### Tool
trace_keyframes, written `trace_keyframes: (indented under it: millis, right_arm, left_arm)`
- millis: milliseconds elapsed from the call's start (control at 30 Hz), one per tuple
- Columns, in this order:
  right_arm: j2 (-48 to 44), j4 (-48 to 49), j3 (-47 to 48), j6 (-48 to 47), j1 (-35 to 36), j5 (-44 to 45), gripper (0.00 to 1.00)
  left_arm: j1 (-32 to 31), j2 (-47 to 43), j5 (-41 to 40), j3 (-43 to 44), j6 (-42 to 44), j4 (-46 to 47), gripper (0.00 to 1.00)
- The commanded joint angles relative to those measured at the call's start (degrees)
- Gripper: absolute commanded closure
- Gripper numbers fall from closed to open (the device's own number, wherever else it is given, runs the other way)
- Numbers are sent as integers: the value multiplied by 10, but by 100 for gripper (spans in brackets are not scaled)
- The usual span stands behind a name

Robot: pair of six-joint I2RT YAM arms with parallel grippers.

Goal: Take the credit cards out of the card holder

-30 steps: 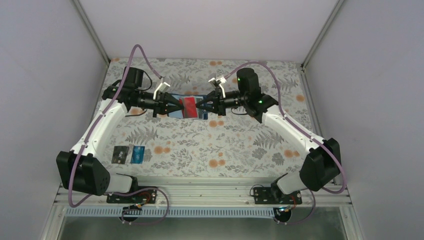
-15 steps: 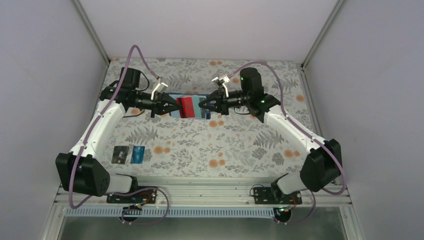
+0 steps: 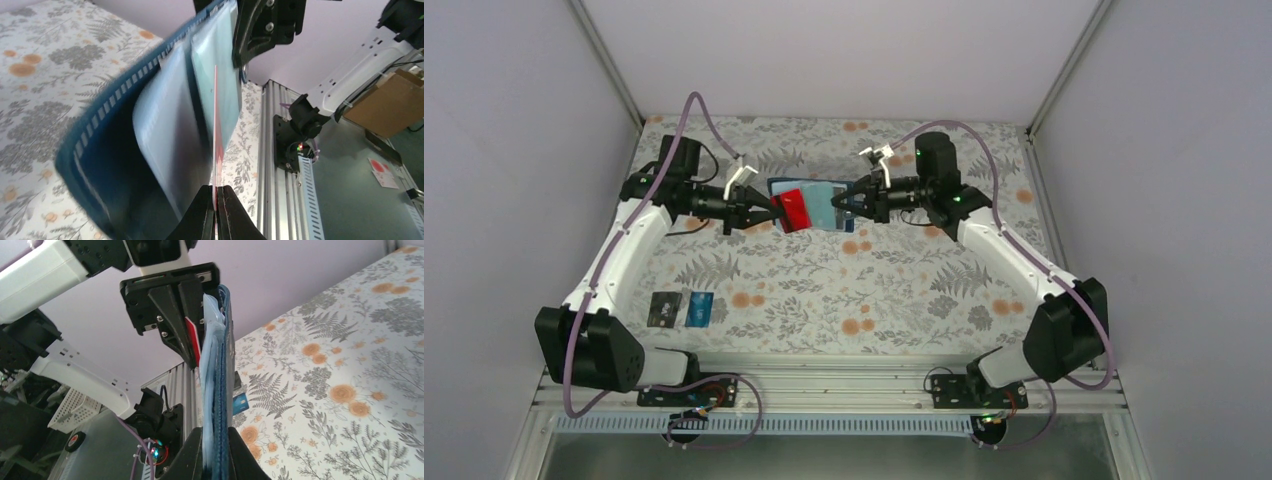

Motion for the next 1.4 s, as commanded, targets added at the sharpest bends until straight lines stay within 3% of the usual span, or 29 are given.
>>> trace_keyframes:
  millis: [0,267,333,500,667,733,933,1033,1133,1233,1367]
  right_arm:
    - [19,10,-2,30,-23,-30,96]
    - [70,12,-14,128,-70,21,96]
    - [73,21,-25,141,-78,30,96]
    - [74,26,-34,147,-80,29,96]
    - [56,11,-37,135,-80,31,96]
    - [45,9,-42,132,-80,32,96]
    - [23,-15,-46,113,-80,31,96]
    - [18,-21,-44,116,-80,34,96]
    - [3,-17,-55,121,-80,39,96]
    - [-11,-18,-63,123,-80,50,96]
    - [-9,-24,-61,120,-80,50,96]
  left_arm:
    - [8,-1,-37,9,14,-17,98]
    - [10,6,-103,40,25,-43,98]
    - [9,-7,-169,24,23,-23,97]
    - [-30,-31,-433,-31,60,11,98]
    - [-86,-19,-565,-44,97,-49,98]
    - [-106,-12,-579,-43,107,-89,98]
    - [-114,-51,-500,-90,206,-126,98]
    - [-113,35,-436,-42,164,-204,98]
    - [-112,66,-401,-56,143,-214,98]
    - [-109,47,-451,-94,117,-171,98]
    - [-112,25,-630,-142,40,-108,97]
